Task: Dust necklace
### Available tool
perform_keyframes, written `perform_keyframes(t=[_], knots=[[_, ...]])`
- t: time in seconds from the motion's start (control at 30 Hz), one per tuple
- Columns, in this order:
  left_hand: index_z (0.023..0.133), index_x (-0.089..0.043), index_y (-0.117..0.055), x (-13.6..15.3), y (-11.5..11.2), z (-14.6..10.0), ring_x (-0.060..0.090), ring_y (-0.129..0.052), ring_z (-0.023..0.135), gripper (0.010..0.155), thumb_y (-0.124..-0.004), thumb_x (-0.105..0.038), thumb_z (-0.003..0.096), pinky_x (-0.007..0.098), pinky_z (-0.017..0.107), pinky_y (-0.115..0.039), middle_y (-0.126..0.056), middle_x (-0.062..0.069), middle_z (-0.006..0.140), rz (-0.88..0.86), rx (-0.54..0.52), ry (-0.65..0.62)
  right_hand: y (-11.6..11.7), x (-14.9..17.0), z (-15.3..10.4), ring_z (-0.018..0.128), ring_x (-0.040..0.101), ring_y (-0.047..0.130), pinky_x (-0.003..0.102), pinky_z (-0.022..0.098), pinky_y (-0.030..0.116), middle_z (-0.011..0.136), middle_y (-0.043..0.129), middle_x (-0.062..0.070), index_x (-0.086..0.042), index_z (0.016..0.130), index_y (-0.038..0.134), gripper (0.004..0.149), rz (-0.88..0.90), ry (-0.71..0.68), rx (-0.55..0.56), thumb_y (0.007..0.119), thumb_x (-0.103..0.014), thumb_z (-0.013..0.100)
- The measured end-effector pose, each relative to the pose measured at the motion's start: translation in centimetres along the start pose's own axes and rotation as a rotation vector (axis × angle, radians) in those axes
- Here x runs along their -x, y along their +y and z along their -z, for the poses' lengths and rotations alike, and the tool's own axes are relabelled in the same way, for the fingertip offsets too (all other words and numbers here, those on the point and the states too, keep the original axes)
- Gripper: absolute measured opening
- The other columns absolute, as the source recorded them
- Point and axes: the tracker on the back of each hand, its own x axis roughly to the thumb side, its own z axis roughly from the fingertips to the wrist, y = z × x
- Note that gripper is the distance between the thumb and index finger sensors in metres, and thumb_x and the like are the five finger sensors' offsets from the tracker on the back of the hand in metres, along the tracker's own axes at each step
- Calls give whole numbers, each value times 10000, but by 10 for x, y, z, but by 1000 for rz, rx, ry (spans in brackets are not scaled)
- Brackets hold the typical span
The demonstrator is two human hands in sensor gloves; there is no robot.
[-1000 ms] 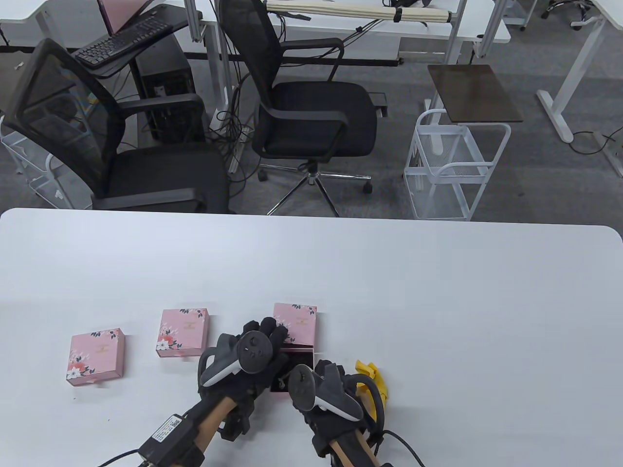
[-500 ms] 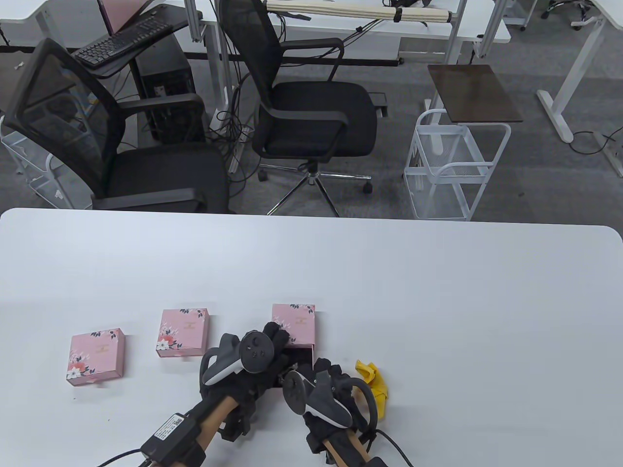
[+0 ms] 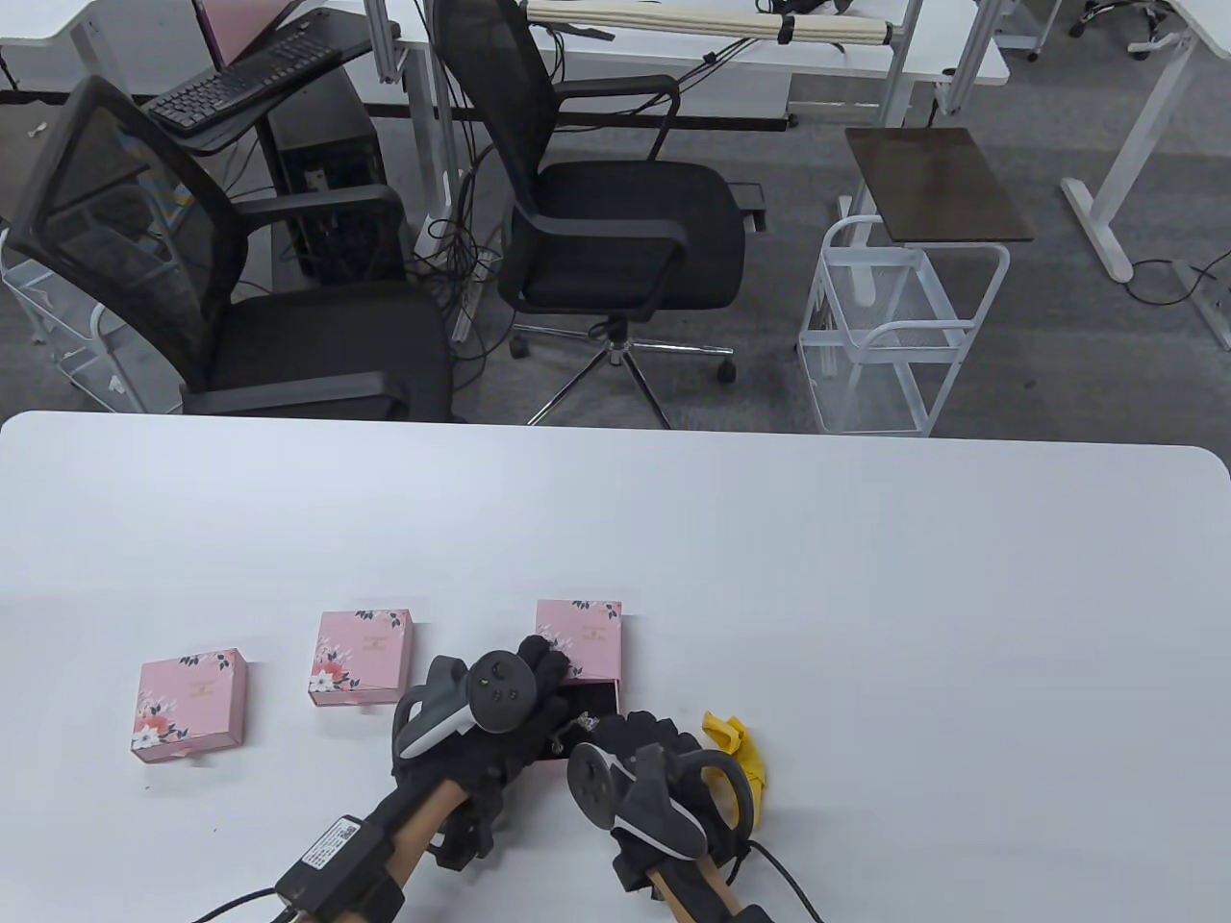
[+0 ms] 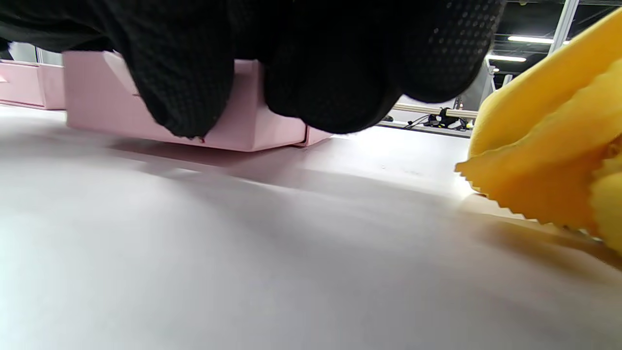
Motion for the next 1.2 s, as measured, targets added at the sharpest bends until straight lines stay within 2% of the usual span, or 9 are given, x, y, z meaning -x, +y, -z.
perform_keyframes(t=[0.27, 0.3, 0.37, 0.4, 0.67, 0.9, 1.2], knots=[[1168, -319, -426, 2, 0, 1, 370, -403, 1098, 578, -554, -464, 624, 596, 782, -484, -303, -51, 1268, -17, 6, 0, 4, -3, 2, 609, 338, 926, 483, 514, 793, 844, 849, 186, -166, 915, 753, 439, 16, 28, 25, 884, -379, 555], [1168, -319, -426, 2, 0, 1, 363, -405, 1101, 578, -555, -462, 624, 597, 781, -487, -303, -51, 1268, -20, 5, -2, 5, -3, 2, 635, 354, 911, 490, 527, 782, 881, 819, 196, -152, 974, 705, 506, 10, 40, 30, 876, -389, 561], [1170, -315, -414, 3, 0, 1, 356, -402, 1105, 579, -556, -455, 627, 598, 782, -485, -287, -52, 1267, -29, 23, -9, 6, -4, 4, 719, 408, 852, 516, 562, 745, 999, 685, 247, -80, 1115, 509, 752, -16, 72, 47, 869, -432, 557], [1169, -318, -414, 3, 1, 1, 349, -400, 1108, 577, -555, -453, 626, 599, 783, -484, -287, -52, 1267, -35, 25, -9, 5, -5, 6, 737, 421, 837, 522, 571, 736, 1018, 661, 258, -73, 1133, 481, 789, -39, 72, 53, 862, -455, 557], [1167, -323, -427, 6, 1, 1, 340, -406, 1109, 571, -558, -451, 626, 597, 781, -489, -293, -62, 1265, -74, 26, -18, 3, -8, 26, 784, 466, 798, 550, 592, 709, 1054, 620, 290, -106, 1150, 472, 788, -52, 102, 3, 853, -470, 563], [1166, -325, -431, 7, 1, 1, 339, -409, 1109, 568, -560, -450, 627, 598, 780, -491, -295, -63, 1264, -83, 20, -22, 5, -5, 57, 866, 562, 704, 606, 630, 650, 1127, 496, 358, -135, 1173, 415, 777, 49, 192, -143, 817, -465, 595], [1166, -329, -427, 7, 0, 1, 346, -410, 1106, 569, -560, -451, 626, 595, 779, -494, -286, -65, 1265, -85, 18, -23, 1, -10, 71, 849, 540, 743, 597, 619, 673, 1078, 624, 316, -152, 1095, 566, 681, -35, 199, -60, 862, -459, 564]])
